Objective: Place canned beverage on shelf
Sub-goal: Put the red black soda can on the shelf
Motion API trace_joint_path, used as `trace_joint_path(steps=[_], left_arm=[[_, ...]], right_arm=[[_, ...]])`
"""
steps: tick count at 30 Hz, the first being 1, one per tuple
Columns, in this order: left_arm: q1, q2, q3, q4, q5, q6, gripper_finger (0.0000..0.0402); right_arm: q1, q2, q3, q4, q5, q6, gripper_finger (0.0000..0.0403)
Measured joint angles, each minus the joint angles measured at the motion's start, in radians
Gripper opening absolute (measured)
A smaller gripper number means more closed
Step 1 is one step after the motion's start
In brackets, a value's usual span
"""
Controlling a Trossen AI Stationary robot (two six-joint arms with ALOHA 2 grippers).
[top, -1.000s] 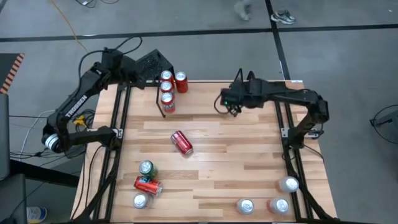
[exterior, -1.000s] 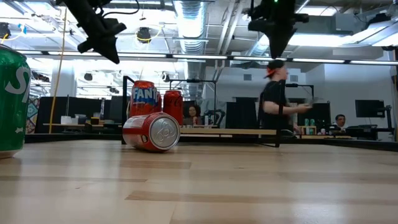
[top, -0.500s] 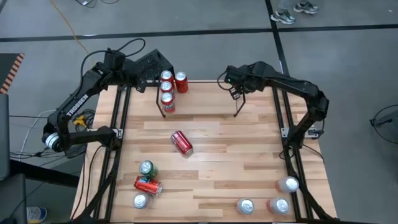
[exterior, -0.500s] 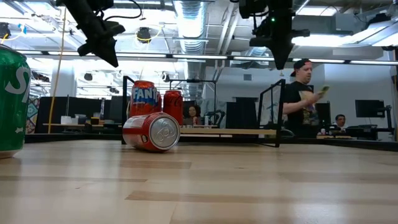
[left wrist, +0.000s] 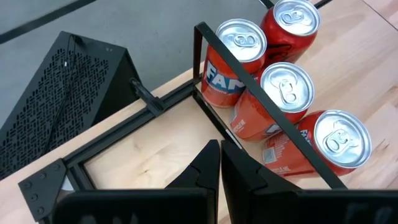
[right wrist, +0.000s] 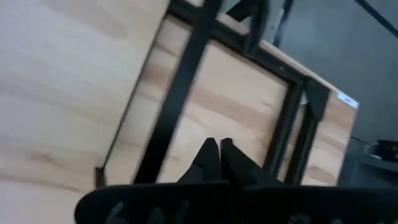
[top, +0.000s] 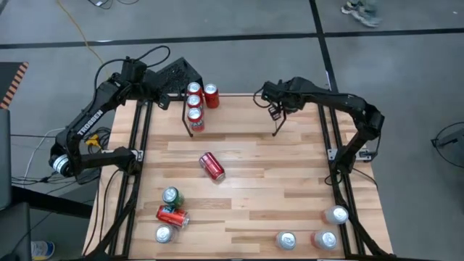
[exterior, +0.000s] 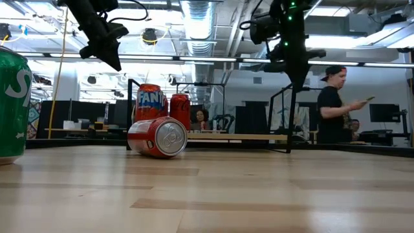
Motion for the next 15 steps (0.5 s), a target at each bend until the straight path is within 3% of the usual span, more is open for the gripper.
trace_joint_path(steps=[15], left_arm=[[0.000,0.000,0.000,0.001,0.029,-0.009,0.0000]], right_arm=[[0.037,-0.001,0.012,0.109,-0.046,-0.104,0.0000]])
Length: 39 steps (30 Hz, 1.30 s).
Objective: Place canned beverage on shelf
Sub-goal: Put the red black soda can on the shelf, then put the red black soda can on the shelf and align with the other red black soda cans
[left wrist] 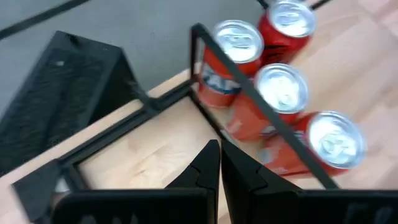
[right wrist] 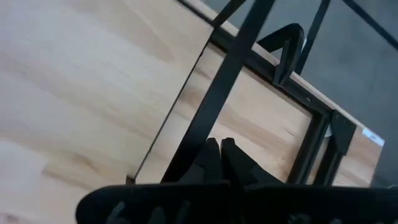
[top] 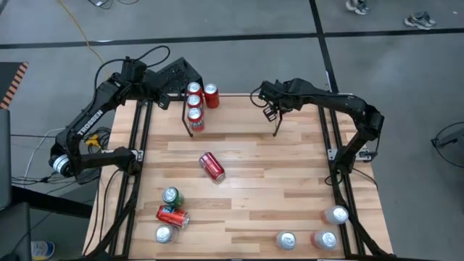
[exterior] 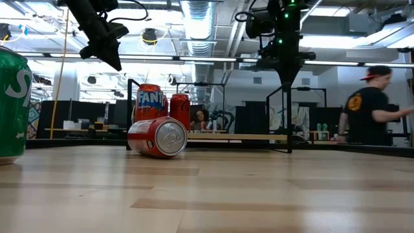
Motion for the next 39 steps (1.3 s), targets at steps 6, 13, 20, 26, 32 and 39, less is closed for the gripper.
trace_joint_path(steps=[6,13,20,26,32,39], left_arm=[[-0.007,0.000,0.000,0.001,0.357,0.039,0.0000],[-0.180,-0.003,0.000,-0.002,0.535,0.043,0.0000],[-0.537,-0.026,0.000,0.004,0.473,0.158,0.0000],[-0.896,-0.048,0.000,0.072,0.122,0.202,0.0003],[-1.129,-0.005,0.000,0.119,-0.030,0.274,0.0058],[-1.225,0.110,0.000,0.116,-0.109,0.294,0.0167]], right_arm=[[0.016,-0.003,0.054,-0.121,0.015,-0.022,0.0000],[0.062,-0.046,0.166,-0.245,0.046,-0.022,0.0020],[0.212,-0.152,0.250,-0.253,0.025,-0.002,0.0054],[0.412,-0.259,0.262,-0.251,0.023,0.108,0.0062],[0.605,-0.302,0.262,-0.251,0.033,0.201,0.0062],[0.751,-0.265,0.262,-0.252,0.053,0.234,0.0062]])
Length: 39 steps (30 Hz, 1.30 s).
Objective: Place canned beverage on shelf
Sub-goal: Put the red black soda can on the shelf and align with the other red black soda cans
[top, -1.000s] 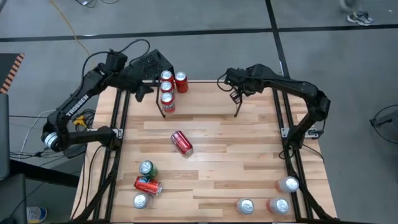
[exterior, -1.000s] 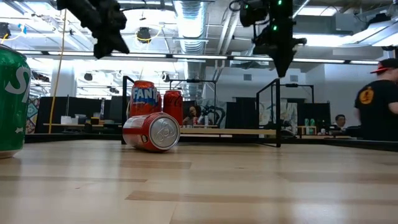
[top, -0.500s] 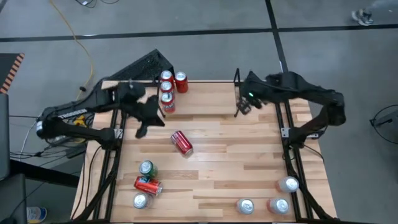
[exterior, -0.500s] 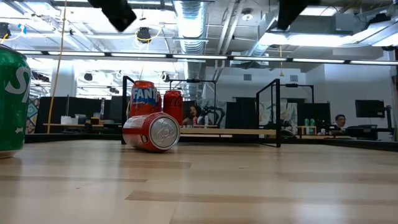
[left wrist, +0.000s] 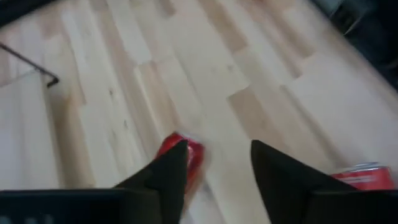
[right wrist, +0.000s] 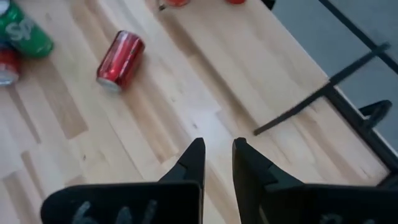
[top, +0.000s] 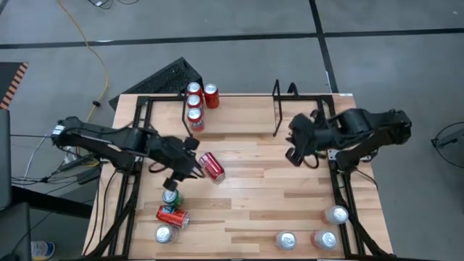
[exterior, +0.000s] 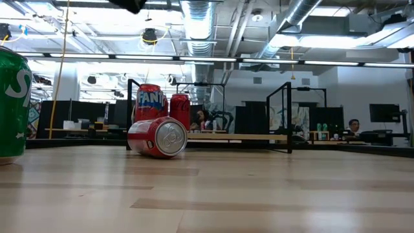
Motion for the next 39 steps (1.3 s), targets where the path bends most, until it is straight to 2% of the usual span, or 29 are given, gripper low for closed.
trace_joint_path(steps=[4,8,11,20,22,28,39], left_arm=[[-0.004,0.087,0.000,0.025,-0.077,0.044,0.0218],[-0.004,0.179,0.000,0.057,-0.140,0.131,0.0249],[0.001,0.252,0.000,0.058,-0.191,0.211,0.0258],[0.055,0.440,0.027,0.065,-0.255,0.359,0.0259],[0.068,0.460,0.037,0.069,-0.242,0.392,0.0259],[0.125,0.519,0.040,0.055,-0.100,0.411,0.0259],[0.176,0.626,0.048,0.064,-0.003,0.440,0.0260]], right_arm=[[0.035,0.050,0.000,-0.005,0.002,0.000,0.0062],[0.049,0.103,0.000,-0.019,0.000,0.000,0.0062],[0.052,0.135,0.000,-0.045,-0.005,-0.014,0.0062],[0.057,0.168,-0.001,-0.059,-0.033,-0.027,0.0062],[0.057,0.168,-0.001,-0.059,-0.033,-0.027,0.0062],[0.065,0.165,-0.001,-0.059,-0.034,-0.028,0.0062],[0.098,0.165,-0.001,-0.059,-0.034,-0.028,0.0062]])
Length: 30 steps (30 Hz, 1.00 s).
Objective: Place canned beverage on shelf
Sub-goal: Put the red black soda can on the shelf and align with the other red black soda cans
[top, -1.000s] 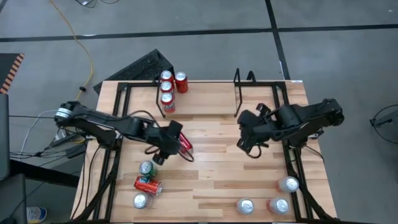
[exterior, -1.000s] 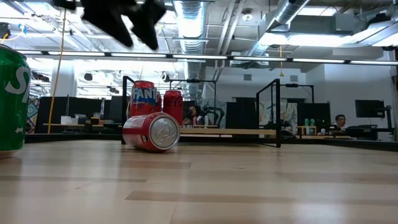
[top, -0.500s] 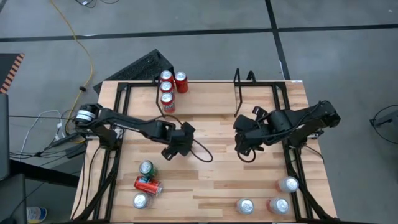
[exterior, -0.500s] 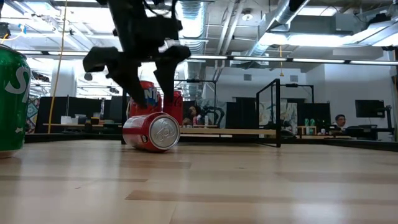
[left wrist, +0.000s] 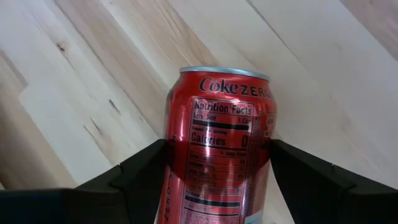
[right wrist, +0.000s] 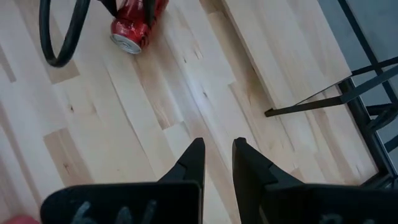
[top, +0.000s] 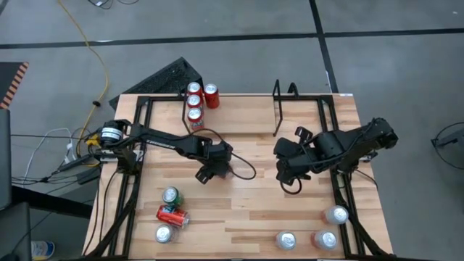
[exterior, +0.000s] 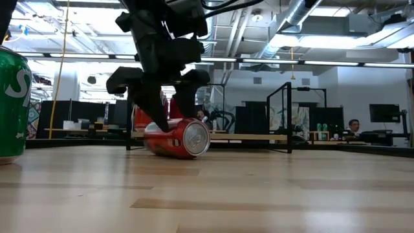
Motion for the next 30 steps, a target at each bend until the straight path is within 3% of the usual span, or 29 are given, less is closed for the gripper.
trace_joint_path(steps=[10,21,30], left_arm=[[-0.004,0.001,-0.002,-0.044,0.053,-0.052,0.0258],[-0.014,0.010,0.039,-0.102,0.048,-0.090,0.0303],[-0.014,0.007,0.014,-0.111,0.099,-0.105,0.0292]], right_arm=[[0.029,0.000,0.000,0.001,0.000,0.024,0.0062],[0.031,0.000,0.000,0.003,-0.001,0.028,0.0062],[0.030,0.000,0.000,0.003,-0.004,0.029,0.0062]])
